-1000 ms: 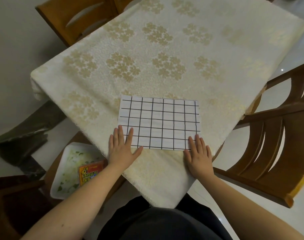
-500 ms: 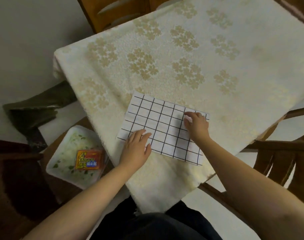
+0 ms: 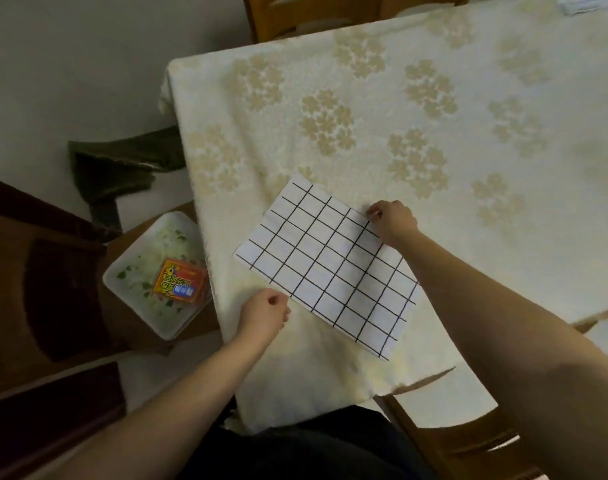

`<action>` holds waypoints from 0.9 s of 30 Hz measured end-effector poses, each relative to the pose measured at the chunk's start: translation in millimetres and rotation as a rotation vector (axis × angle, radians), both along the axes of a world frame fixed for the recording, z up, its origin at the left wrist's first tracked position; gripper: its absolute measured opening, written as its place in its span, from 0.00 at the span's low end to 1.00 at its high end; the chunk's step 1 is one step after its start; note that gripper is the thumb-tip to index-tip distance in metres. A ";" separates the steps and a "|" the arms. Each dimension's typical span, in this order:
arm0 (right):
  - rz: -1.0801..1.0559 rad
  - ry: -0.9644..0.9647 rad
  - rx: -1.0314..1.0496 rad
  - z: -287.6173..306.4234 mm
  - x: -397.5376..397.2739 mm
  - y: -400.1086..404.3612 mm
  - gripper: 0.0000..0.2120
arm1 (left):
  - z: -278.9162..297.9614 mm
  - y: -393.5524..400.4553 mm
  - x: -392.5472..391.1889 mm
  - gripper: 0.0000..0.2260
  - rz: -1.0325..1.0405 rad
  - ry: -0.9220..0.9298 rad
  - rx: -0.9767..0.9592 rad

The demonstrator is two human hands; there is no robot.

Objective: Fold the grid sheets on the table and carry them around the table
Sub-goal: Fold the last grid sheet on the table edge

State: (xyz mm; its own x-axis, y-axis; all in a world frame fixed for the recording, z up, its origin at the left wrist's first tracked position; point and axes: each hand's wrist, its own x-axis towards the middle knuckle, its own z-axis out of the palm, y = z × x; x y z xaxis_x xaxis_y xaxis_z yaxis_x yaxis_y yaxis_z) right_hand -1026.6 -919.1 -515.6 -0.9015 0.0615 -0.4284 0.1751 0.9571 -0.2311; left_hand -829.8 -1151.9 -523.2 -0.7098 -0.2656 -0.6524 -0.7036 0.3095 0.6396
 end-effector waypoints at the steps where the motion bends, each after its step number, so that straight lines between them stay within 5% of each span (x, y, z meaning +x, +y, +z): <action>1: -0.002 -0.016 0.031 -0.4 -1.6 0.0 0.13 | 0.3 2.0 4.2 0.08 0.020 -0.032 0.020; 9: -0.012 -0.103 0.018 0.7 -9.5 0.9 0.21 | 8.4 25.5 11.2 0.08 0.246 -0.137 0.243; 15: 0.023 -0.105 -0.101 7.8 -11.6 0.5 0.14 | 13.0 39.1 4.2 0.04 0.426 -0.168 0.368; 21: -0.048 -0.158 -0.173 11.4 -10.0 -2.2 0.25 | 11.9 45.4 0.6 0.03 0.504 -0.159 0.408; 27: 0.038 -0.279 -0.085 25.6 -15.1 -1.4 0.24 | 6.7 46.2 3.4 0.06 0.466 -0.123 0.334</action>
